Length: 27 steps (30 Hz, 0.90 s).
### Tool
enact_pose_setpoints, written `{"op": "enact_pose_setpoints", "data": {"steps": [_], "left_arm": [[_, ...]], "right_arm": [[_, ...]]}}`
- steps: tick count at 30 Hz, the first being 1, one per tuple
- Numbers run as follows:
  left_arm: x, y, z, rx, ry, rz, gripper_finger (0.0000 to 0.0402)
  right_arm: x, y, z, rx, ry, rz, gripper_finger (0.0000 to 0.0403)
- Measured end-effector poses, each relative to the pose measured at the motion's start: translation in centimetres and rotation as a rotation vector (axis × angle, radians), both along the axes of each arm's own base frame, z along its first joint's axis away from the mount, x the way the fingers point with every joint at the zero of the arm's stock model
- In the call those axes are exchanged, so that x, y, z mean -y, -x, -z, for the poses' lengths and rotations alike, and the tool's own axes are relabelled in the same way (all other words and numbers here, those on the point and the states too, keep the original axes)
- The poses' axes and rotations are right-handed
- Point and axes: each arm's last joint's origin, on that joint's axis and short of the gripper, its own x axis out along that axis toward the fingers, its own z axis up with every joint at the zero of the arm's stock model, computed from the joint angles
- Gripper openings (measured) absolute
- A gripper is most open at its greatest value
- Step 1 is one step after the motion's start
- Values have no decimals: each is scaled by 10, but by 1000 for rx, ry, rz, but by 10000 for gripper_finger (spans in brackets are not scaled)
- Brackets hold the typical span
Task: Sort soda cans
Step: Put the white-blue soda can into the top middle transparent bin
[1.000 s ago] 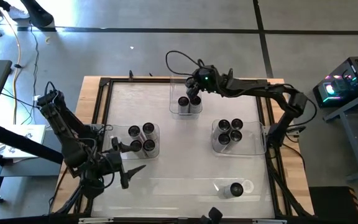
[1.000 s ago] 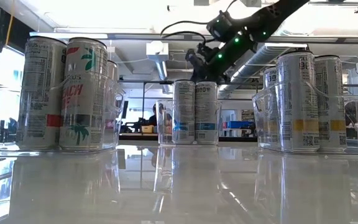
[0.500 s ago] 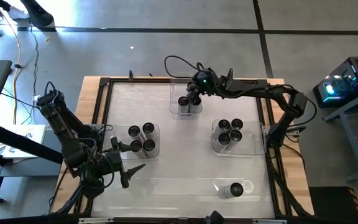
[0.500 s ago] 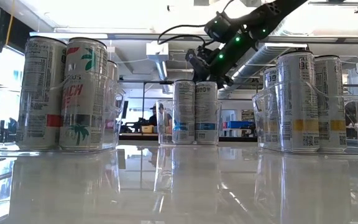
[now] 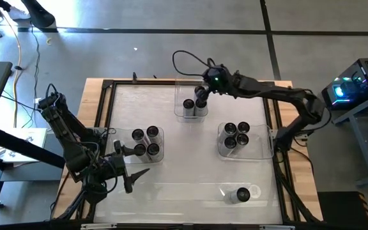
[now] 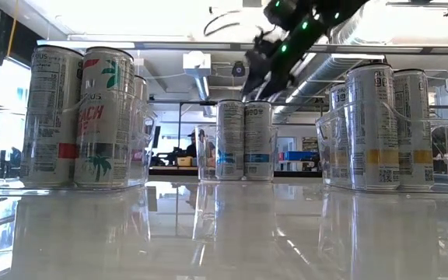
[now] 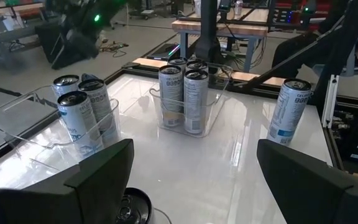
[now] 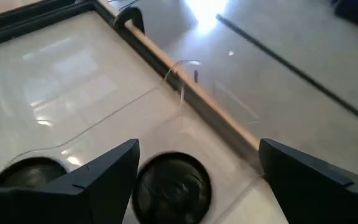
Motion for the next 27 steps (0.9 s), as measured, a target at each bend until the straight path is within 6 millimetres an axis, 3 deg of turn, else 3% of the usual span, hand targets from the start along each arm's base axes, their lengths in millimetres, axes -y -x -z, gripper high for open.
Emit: {"op": "enact_pose_setpoints", "data": {"steps": [4, 10, 14, 18, 22, 27], "left_arm": [[0, 0, 0, -1, -1, 0, 335], [0, 0, 1, -5, -8, 0, 335], [-1, 0, 0, -2, -26, -7, 335], [-1, 0, 0, -11, -54, -3, 335], [-1, 0, 0, -8, -62, -10, 335], [-1, 0, 0, -10, -66, -10, 335]], "right_arm": [[-39, 15, -38, 11, -4, -9, 326], [-154, 44, -64, -104, -54, -238, 327], [-232, 73, -63, -160, -189, -430, 327], [-294, 103, -58, -201, -388, -533, 327], [-335, 131, -55, -156, -501, -484, 327], [-372, 148, -38, -88, -404, -420, 327]]}}
